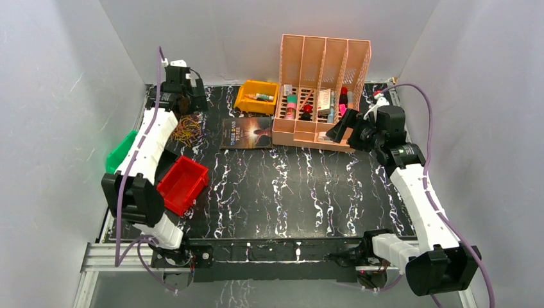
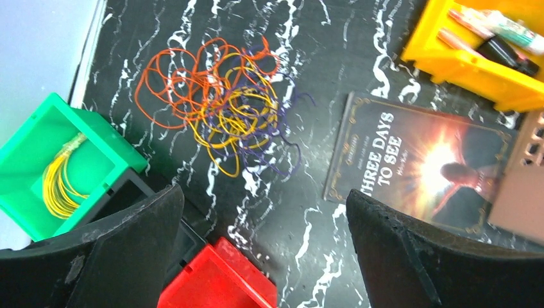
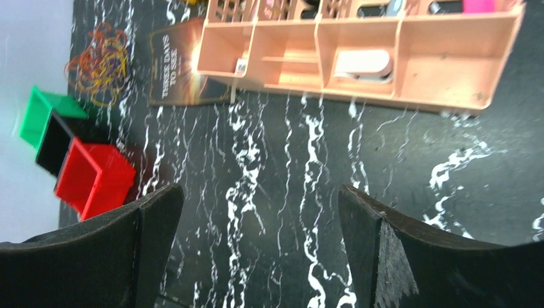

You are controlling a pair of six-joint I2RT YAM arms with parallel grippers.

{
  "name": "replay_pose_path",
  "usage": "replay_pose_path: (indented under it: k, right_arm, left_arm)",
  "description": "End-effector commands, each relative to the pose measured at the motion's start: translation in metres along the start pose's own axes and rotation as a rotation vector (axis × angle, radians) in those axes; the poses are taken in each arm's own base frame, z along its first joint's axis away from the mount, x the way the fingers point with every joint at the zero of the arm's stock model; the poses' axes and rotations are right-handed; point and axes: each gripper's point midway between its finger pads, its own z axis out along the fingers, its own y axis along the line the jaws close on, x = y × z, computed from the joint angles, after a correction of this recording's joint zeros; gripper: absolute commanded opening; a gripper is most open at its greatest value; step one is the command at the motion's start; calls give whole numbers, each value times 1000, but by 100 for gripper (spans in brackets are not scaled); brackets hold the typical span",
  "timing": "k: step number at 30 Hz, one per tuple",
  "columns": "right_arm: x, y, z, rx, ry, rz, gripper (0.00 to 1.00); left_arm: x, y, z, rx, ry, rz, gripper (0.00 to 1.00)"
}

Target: Untangle the cables

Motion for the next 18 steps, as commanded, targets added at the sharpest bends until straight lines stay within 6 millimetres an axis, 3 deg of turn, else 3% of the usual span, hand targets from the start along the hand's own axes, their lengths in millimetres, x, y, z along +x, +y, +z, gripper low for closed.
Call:
replay_pose_path:
  k: [1, 6, 13, 18]
  right_arm:
    - [18, 22, -9, -143, 44, 31, 98]
    - [34, 16, -12, -144, 65, 24, 98]
    - [47, 5, -10, -105, 115, 7, 98]
    - [52, 4, -9, -107, 138, 8, 98]
  left_arm:
    - [-25, 20, 15, -20, -15, 3, 98]
    - [-20, 45, 56, -62, 49, 52, 98]
    - [-22, 53, 100, -19, 116, 199, 98]
    - [3, 53, 133, 89, 249, 170, 98]
